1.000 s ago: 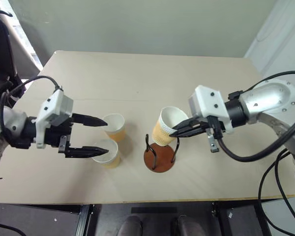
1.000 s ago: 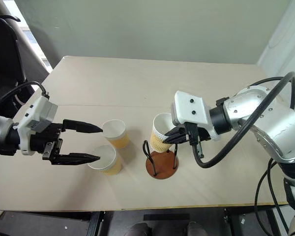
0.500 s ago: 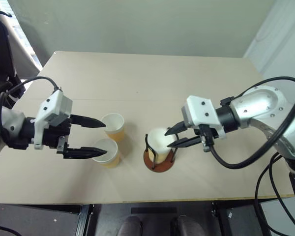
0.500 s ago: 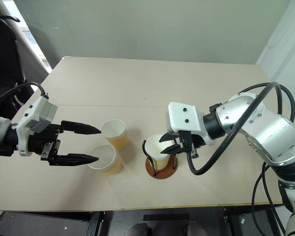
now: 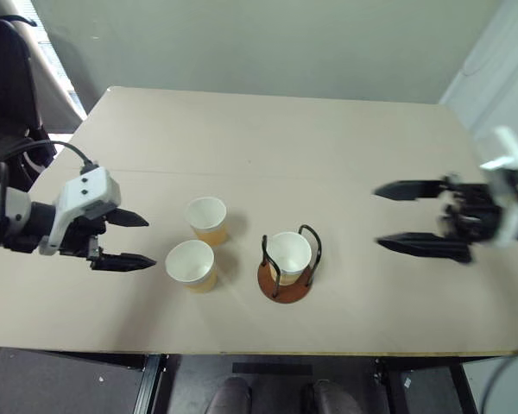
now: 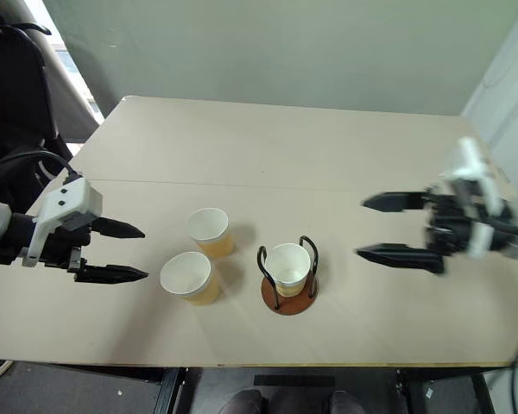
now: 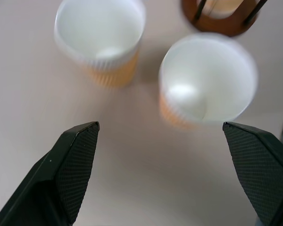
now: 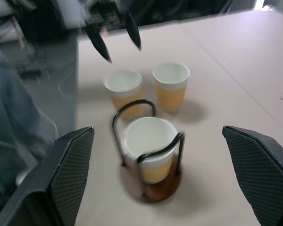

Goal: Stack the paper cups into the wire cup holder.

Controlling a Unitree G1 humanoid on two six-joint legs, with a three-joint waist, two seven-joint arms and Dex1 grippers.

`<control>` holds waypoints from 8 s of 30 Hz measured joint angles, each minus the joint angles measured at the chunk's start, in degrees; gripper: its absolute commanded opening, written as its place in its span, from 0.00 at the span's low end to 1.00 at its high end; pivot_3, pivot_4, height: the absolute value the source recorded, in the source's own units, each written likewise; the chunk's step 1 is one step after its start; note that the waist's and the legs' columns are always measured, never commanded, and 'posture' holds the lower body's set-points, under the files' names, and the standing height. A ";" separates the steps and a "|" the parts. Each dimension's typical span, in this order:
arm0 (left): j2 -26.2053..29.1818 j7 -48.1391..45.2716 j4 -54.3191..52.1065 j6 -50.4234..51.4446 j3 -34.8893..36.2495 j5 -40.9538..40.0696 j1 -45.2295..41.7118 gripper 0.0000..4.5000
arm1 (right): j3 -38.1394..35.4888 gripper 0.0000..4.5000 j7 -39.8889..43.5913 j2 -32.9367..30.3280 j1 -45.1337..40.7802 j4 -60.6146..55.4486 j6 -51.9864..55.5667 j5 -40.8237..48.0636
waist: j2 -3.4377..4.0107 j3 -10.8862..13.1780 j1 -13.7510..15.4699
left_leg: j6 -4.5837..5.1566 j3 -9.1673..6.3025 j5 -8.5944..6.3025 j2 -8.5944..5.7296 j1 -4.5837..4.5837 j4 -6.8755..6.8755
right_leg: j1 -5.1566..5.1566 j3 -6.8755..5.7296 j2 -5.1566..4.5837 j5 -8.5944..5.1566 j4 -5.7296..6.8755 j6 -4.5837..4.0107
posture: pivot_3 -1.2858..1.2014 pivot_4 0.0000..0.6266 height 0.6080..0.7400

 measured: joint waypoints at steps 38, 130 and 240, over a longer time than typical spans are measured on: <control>-5.75 -4.38 -2.50 4.73 -10.67 5.61 -5.63 0.00 | -4.62 1.00 -5.96 -8.20 12.41 -8.76 -3.80 9.34 | 0.02 0.00 -1.39 | 0.03 0.07 0.00 0.02 0.21 0.01 | 0.11 0.04 0.05 0.02 0.11 0.03 | 0.52 0.24 1.00; -37.98 -10.85 37.37 -47.03 -66.79 -4.33 -66.97 0.09 | -10.57 1.00 -18.17 -9.09 19.68 -15.90 -5.32 16.04 | 0.13 0.06 0.62 | 0.75 0.14 -0.35 -0.27 -0.52 1.13 | 0.41 0.12 -0.12 0.48 -0.30 1.24 | 0.52 0.24 1.00; -33.11 -11.06 37.25 -43.02 -74.43 -17.51 -74.36 0.09 | -14.54 1.00 -17.73 -9.36 23.05 -18.04 -4.96 14.35 | 0.28 0.10 0.79 | 1.41 0.32 -0.27 -1.00 -1.07 1.54 | 0.24 0.14 -0.98 0.56 -0.43 1.96 | 0.52 0.24 1.00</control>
